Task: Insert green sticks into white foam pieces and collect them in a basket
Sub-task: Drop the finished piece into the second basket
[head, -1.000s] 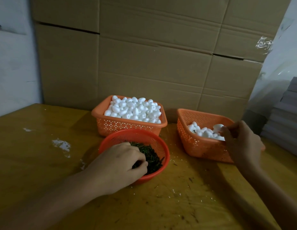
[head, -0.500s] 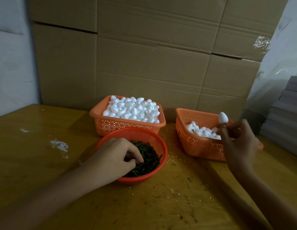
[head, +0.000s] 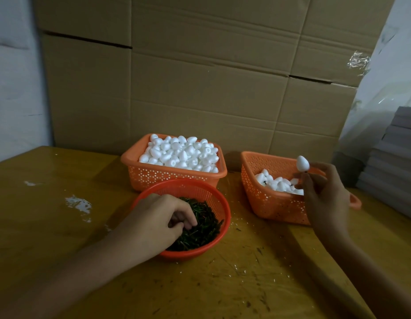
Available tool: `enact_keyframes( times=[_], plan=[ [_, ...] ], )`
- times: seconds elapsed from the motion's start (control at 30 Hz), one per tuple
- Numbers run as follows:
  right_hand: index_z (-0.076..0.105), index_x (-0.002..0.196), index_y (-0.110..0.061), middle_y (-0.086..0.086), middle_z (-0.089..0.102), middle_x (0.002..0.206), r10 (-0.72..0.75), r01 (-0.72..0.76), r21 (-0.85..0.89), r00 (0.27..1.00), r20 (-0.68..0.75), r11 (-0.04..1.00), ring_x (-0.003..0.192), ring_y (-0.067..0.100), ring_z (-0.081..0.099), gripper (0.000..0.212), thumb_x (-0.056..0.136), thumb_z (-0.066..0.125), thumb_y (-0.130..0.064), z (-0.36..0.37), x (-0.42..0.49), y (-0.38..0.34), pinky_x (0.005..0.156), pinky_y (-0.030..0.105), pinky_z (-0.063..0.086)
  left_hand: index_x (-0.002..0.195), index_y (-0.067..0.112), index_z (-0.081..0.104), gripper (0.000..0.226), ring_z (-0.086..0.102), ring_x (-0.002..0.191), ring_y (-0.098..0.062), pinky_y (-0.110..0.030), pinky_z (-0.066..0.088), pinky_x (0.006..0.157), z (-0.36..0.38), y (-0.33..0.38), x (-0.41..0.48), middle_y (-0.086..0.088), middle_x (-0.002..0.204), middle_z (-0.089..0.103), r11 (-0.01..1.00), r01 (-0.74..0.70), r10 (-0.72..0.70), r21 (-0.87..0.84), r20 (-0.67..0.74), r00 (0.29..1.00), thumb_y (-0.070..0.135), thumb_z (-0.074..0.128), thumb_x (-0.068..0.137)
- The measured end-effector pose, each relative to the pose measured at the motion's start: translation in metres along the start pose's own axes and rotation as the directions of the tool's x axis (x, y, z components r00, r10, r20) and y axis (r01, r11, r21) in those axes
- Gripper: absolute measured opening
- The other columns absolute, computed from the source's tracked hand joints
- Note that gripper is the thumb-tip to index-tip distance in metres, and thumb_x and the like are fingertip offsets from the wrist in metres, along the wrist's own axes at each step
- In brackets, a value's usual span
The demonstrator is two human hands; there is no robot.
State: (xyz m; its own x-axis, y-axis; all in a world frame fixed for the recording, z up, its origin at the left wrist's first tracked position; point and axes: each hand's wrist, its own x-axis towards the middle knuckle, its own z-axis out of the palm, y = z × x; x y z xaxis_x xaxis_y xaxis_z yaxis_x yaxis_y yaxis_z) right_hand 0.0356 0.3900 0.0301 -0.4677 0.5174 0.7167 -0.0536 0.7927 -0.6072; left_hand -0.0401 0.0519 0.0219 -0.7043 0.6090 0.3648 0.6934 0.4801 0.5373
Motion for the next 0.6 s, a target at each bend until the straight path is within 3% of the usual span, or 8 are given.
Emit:
enact_keyframes(
  times=[0.13,0.23,0.33,0.43,0.5,0.6],
  plan=[
    [0.053,0.136,-0.015,0.014,0.076,0.118,-0.014,0.035,-0.242,0.996,0.088,0.970,0.107,0.033,0.072,0.032,0.107,0.056,-0.026,-0.001,0.005,-0.002,0.086,0.049,0.059,0.092,0.041,0.077,0.037,0.060,0.097,0.015,-0.005,0.047,0.075,0.001,0.004,-0.003,0.027,0.085,0.070,0.997,-0.061,0.064,0.035,-0.066,0.996,0.004,0.073,0.090],
    [0.051,0.138,-0.004,0.023,0.069,0.124,-0.036,0.120,-0.477,0.983,0.182,0.871,0.117,0.043,0.061,0.045,0.108,0.046,-0.037,-0.002,0.002,0.000,0.094,0.055,0.052,0.088,0.047,0.071,0.037,0.054,0.101,0.011,-0.007,0.045,0.076,0.002,0.005,-0.004,0.024,0.096,0.059,0.992,-0.089,0.096,0.089,-0.085,0.992,0.010,0.076,0.091],
    [0.056,0.133,-0.002,0.024,0.060,0.126,-0.159,0.193,-0.520,0.981,0.109,0.832,0.114,0.041,0.055,0.048,0.111,0.039,-0.042,-0.002,-0.002,-0.008,0.091,0.052,0.048,0.093,0.044,0.076,0.038,0.055,0.102,0.010,-0.004,0.044,0.078,0.001,0.008,-0.005,0.025,0.094,0.060,0.988,-0.136,0.143,0.067,-0.124,0.982,0.006,0.078,0.089],
    [0.058,0.125,-0.014,0.006,0.058,0.119,-0.343,0.366,-0.260,0.930,0.130,0.894,0.107,0.023,0.057,0.039,0.108,0.039,-0.043,0.006,-0.016,-0.039,0.088,0.038,0.048,0.096,0.033,0.081,0.036,0.064,0.100,0.008,-0.005,0.048,0.081,0.001,0.011,-0.006,0.031,0.089,0.066,0.979,-0.203,0.202,0.012,-0.175,0.964,-0.001,0.081,0.084],
    [0.058,0.120,-0.027,-0.012,0.056,0.115,-0.383,0.396,0.002,0.886,0.260,0.918,0.105,0.006,0.058,0.028,0.108,0.040,-0.045,0.018,-0.042,-0.063,0.090,0.023,0.046,0.094,0.030,0.082,0.035,0.068,0.097,0.009,-0.007,0.052,0.083,0.002,0.011,-0.007,0.028,0.091,0.072,0.975,-0.221,0.208,-0.034,-0.219,0.953,-0.003,0.083,0.083],
    [0.062,0.123,-0.029,-0.020,0.059,0.116,-0.482,0.461,0.161,0.756,0.443,0.873,0.110,0.000,0.058,0.027,0.109,0.044,-0.043,0.036,-0.085,-0.081,0.092,0.025,0.046,0.092,0.026,0.083,0.030,0.073,0.092,0.007,-0.014,0.058,0.084,0.006,0.011,-0.007,0.021,0.090,0.077,0.963,-0.221,0.174,-0.151,-0.276,0.945,-0.003,0.083,0.083]
  ],
)
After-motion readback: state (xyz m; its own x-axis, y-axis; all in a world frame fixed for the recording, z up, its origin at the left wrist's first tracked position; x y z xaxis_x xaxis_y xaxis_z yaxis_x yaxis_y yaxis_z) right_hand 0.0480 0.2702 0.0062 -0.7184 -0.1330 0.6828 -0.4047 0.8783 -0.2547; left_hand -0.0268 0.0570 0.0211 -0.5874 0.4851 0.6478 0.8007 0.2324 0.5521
